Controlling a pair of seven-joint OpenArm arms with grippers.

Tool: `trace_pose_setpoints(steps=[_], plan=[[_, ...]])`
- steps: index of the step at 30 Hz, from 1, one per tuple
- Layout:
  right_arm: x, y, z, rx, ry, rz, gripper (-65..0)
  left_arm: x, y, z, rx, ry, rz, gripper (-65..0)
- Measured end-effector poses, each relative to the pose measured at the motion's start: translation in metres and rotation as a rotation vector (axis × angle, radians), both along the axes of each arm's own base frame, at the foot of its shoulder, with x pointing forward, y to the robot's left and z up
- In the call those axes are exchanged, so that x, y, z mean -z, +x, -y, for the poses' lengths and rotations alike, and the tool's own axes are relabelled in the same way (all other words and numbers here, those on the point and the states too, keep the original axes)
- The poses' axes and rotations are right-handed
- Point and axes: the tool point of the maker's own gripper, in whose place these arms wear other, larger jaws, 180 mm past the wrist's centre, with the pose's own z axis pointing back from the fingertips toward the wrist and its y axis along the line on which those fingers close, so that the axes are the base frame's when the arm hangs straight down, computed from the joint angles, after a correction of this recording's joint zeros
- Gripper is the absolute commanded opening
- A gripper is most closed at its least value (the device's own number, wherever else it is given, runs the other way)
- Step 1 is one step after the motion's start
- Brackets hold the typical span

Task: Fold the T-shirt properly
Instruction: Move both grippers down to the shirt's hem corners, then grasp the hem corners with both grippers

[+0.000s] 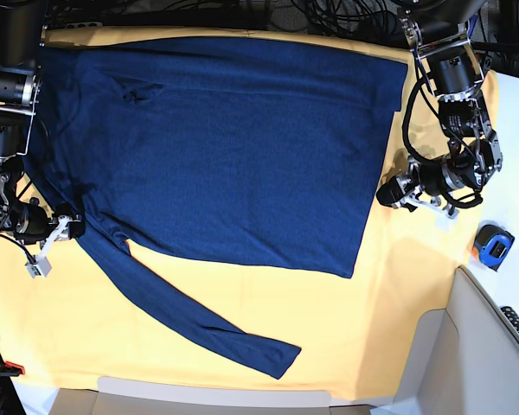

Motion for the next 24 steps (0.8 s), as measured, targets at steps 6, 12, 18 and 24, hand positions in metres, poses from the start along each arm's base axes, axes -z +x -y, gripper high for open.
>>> trace_pose_setpoints(steps=[6,12,18,24], plan=[[0.003,-0.004,0.003,0.012,0.010,0.010,-33.2,0.000,0.000,0.000,0.000,0.000,0.000,-46.9],[0.008,-0.007,-0.003,0.019,0.040,0.019,-33.2,0.000,0.000,0.000,0.000,0.000,0.000,-46.9],[0.007,-0.007,-0.017,0.039,0.139,0.048,-33.2,0.000,0.000,0.000,0.000,0.001,0.000,-46.9],[0.006,-0.007,-0.020,0.047,0.171,0.058,-33.2,0.000,0.000,0.000,0.000,0.000,0.000,-46.9]])
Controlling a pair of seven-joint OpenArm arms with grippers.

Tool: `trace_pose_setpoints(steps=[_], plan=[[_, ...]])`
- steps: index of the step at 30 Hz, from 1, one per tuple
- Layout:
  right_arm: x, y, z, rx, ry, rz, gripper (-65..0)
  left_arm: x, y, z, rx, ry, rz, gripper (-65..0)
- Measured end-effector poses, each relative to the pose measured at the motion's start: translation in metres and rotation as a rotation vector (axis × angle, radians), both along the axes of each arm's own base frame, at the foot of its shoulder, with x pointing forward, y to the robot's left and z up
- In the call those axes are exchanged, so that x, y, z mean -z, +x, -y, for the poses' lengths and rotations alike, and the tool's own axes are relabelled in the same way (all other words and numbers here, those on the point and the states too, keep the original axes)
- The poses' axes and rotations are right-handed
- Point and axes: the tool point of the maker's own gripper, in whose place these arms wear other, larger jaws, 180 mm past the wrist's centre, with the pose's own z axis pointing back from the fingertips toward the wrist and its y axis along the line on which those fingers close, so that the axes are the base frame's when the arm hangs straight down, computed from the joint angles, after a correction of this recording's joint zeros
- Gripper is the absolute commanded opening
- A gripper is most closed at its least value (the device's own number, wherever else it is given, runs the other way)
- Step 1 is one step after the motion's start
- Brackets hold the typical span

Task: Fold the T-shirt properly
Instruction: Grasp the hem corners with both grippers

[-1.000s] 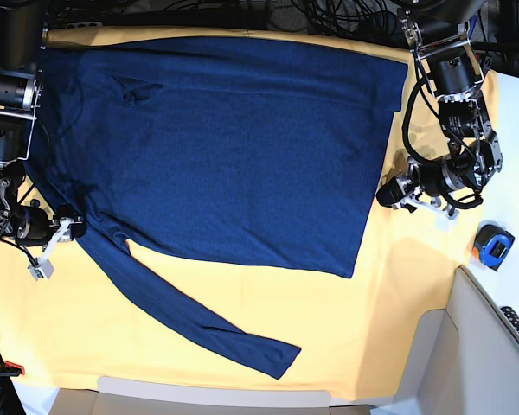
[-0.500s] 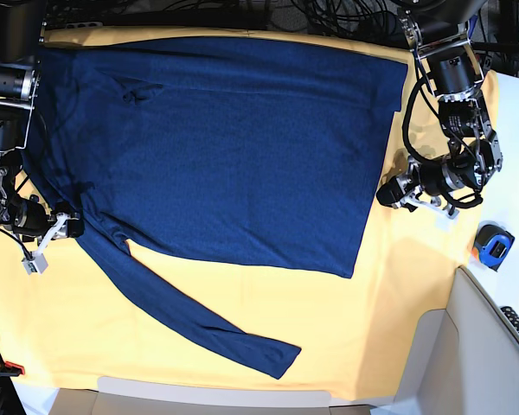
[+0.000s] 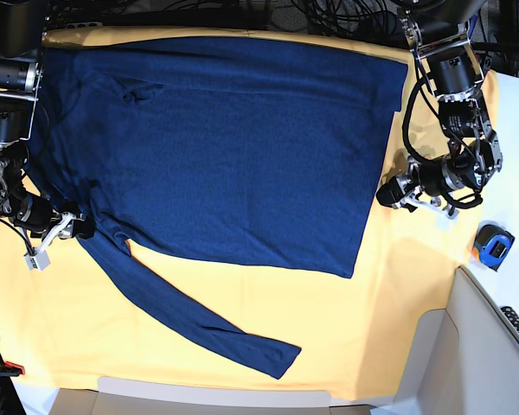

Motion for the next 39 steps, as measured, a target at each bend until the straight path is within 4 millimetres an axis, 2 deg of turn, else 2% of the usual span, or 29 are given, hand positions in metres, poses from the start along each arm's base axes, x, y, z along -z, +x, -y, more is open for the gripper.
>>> trace_pose_setpoints(steps=[5,12,17,19,23,26,29,32,39], plan=[[-0.001,0.001,-0.003,-0.008,-0.001,0.004,-33.2,0.000,0.000,0.000,0.000,0.000,0.000,-46.9],[-0.003,0.003,-0.029,-0.079,-0.013,0.003,-33.2,0.000,0.000,-0.001,-0.002,0.002,0.002,-46.9],[-0.002,0.004,-0.030,-0.079,-0.009,0.003,-33.8,0.000,0.000,-0.001,-0.003,0.001,0.002,-46.9],[-0.002,0.004,-0.031,-0.080,-0.006,0.004,-40.0,0.000,0.001,-0.001,-0.003,0.001,0.002,-46.9],[0.001,0.001,-0.031,-0.082,-0.011,-0.010,-65.0,0.000,0.006,0.002,0.001,0.023,0.026,-46.7],[0.002,0.001,-0.032,-0.082,-0.008,-0.011,-65.0,0.001,0.011,0.009,0.028,0.039,0.034,-46.6],[0.002,0.001,-0.032,-0.082,-0.006,-0.011,-64.1,0.002,0.024,0.012,0.023,0.015,0.034,-46.6],[0.003,-0.001,-0.033,-0.079,0.000,-0.008,-64.1,0.001,0.048,0.005,-0.035,0.003,0.046,-46.5],[0.004,-0.001,-0.032,-0.076,0.003,-0.008,-64.1,-0.001,0.079,0.012,-0.041,0.012,0.062,-46.5]])
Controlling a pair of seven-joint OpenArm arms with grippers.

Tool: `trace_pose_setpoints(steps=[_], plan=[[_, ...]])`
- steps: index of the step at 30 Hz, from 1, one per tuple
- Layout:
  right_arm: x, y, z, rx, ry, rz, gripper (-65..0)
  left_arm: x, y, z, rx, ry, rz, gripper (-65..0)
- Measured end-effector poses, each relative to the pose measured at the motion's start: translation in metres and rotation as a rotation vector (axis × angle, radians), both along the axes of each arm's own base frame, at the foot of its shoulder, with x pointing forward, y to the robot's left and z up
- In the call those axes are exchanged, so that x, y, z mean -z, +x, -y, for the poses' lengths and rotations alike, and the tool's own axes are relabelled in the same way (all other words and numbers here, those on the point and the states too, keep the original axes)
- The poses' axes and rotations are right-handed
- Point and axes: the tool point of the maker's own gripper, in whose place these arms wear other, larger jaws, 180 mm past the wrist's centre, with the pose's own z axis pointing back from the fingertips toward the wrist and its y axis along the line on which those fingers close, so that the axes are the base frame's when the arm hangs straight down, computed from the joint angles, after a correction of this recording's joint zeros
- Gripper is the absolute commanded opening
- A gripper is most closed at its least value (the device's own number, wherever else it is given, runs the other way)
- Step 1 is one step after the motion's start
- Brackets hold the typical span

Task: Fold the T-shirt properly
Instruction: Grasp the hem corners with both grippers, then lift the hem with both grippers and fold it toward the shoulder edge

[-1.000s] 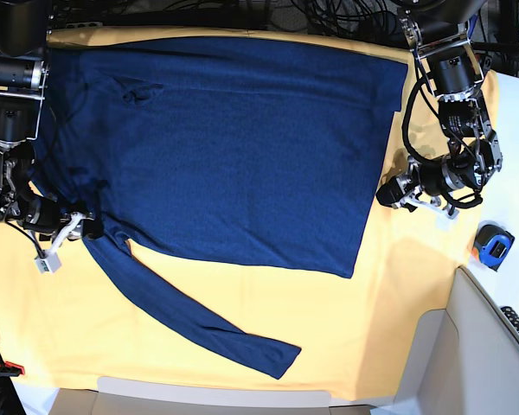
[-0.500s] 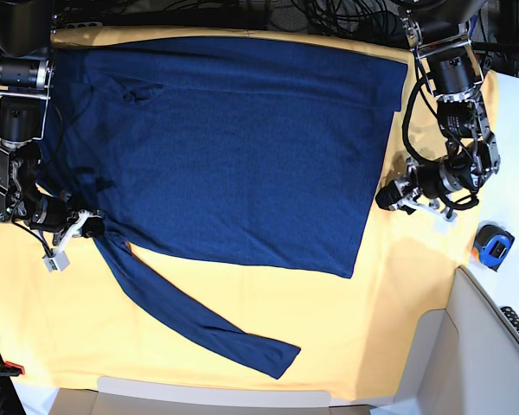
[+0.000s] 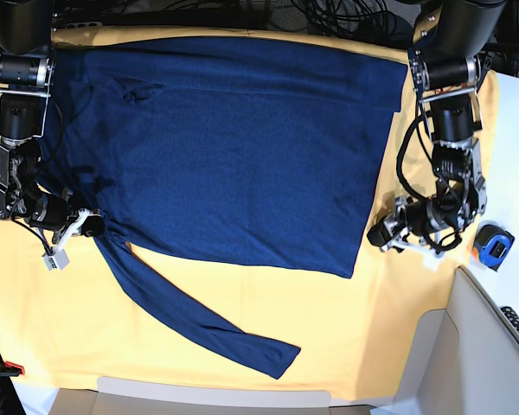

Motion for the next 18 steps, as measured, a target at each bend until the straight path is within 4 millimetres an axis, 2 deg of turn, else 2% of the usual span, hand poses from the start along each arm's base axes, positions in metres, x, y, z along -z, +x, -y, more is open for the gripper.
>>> trace_pose_setpoints(steps=[7,14,18], plan=[[0.002,-0.002,0.001,0.005,0.003,0.004,-64.1,0.003,0.018,0.006,-0.017,0.017,0.026,-46.5],[0.003,-0.003,0.000,0.009,0.012,0.005,-64.1,0.001,0.024,0.006,-0.036,0.026,0.056,-46.5],[0.002,-0.003,0.000,0.009,0.011,0.006,-64.1,0.002,0.025,0.013,-0.035,0.018,0.062,-46.5]])
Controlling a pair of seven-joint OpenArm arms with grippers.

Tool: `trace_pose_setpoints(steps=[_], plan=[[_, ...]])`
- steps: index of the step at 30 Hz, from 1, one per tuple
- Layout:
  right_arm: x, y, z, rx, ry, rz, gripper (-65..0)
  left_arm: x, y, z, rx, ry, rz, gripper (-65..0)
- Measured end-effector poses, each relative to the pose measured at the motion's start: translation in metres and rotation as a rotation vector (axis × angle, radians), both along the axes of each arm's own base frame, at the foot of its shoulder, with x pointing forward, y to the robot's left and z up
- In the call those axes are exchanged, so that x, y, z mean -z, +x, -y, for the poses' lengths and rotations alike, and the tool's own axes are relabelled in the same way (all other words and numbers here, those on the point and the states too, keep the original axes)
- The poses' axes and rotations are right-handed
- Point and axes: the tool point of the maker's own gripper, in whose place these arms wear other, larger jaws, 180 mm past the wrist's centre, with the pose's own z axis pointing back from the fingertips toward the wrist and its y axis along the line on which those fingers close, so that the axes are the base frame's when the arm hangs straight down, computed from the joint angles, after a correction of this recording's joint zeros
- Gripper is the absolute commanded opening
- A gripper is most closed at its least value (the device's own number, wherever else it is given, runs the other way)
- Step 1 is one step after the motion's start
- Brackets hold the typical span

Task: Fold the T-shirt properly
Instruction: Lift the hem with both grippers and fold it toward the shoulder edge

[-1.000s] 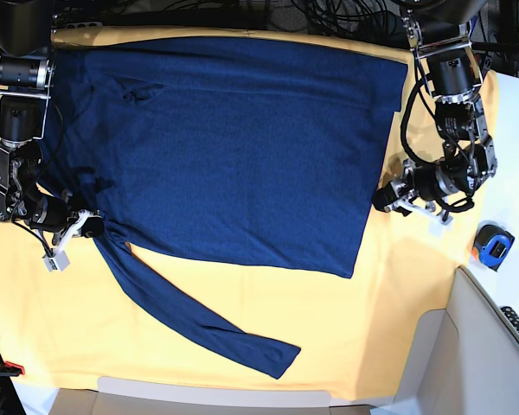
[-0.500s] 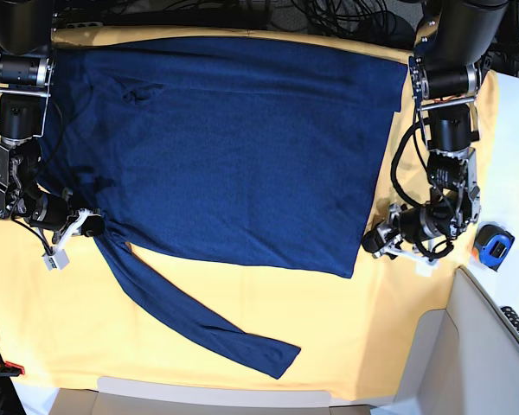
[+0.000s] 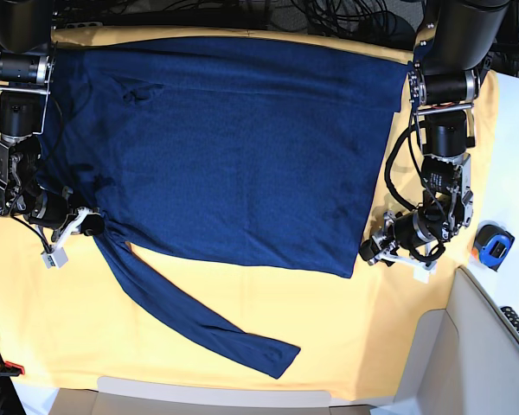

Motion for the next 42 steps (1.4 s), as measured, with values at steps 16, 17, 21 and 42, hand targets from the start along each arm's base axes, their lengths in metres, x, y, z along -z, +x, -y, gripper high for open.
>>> trace_pose_setpoints(steps=[16,17,21,42], plan=[[0.000,0.000,0.000,-0.001,0.000,0.000,-64.1,-0.008,0.011,0.059,0.091,-0.048,0.011,-46.5],[0.000,0.000,0.000,-0.001,0.000,0.000,-64.1,-0.008,0.012,0.060,0.090,-0.048,0.014,-46.5],[0.000,0.000,0.000,-0.001,0.000,0.000,-64.1,-0.008,0.012,0.060,0.087,-0.047,0.016,-46.5],[-0.001,0.000,0.000,-0.002,-0.001,0.002,-65.0,-0.009,0.018,0.053,0.048,-0.027,0.052,-64.8]])
